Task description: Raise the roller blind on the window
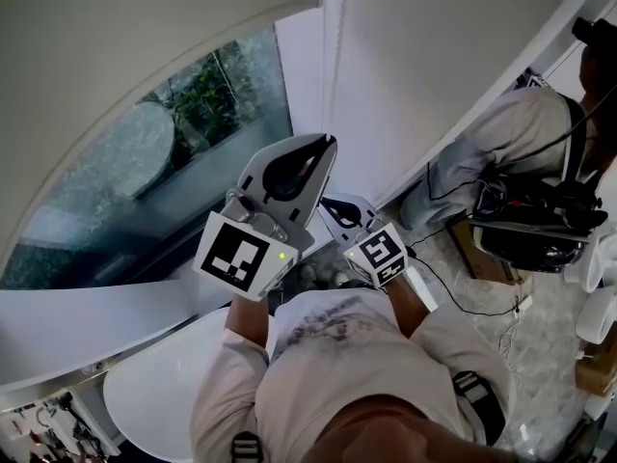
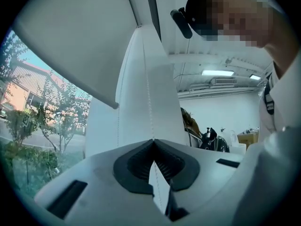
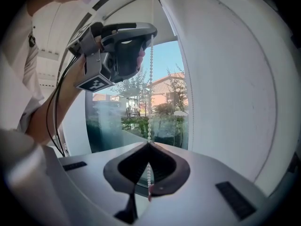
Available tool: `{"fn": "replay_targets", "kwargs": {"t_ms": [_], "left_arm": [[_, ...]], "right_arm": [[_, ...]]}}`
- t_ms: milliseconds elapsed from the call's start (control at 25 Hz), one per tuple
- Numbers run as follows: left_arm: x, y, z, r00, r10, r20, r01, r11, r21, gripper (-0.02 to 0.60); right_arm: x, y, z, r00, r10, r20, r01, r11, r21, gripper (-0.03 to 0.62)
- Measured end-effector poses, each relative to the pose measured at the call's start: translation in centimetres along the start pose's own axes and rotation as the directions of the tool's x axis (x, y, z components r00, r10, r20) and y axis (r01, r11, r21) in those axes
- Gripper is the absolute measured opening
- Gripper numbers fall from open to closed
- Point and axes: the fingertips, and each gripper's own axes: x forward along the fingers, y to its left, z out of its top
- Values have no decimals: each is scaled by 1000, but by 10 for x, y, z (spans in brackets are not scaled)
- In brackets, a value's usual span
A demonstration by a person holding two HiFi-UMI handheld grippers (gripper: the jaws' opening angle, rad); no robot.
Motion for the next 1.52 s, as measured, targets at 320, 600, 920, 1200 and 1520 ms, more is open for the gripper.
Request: {"fn": "replay_targets", "kwargs": {"t_ms": [320, 600, 920, 1200, 1520], "left_arm": [[-3, 4, -36, 1000, 16, -22, -16, 1000, -9, 8], [-9, 5, -70, 997, 38, -64, -41, 998, -41, 8], [-12, 3, -111, 991, 42, -126, -53, 995, -86, 8], [-18, 2, -139, 984, 50, -170, -70, 991, -111, 8], [-26, -4, -175, 974, 61, -218, -93, 986, -140, 8]], "right_arm": [[8, -3, -33, 998, 2, -70, -1, 1000, 15, 61], [17, -1, -67, 989, 13, -145, -7, 999, 39, 61], [23, 0, -106, 974, 29, -226, -12, 997, 76, 61], [28, 0, -135, 957, 43, -287, -14, 995, 102, 61], [32, 4, -172, 929, 67, -365, -19, 991, 133, 61]]}}
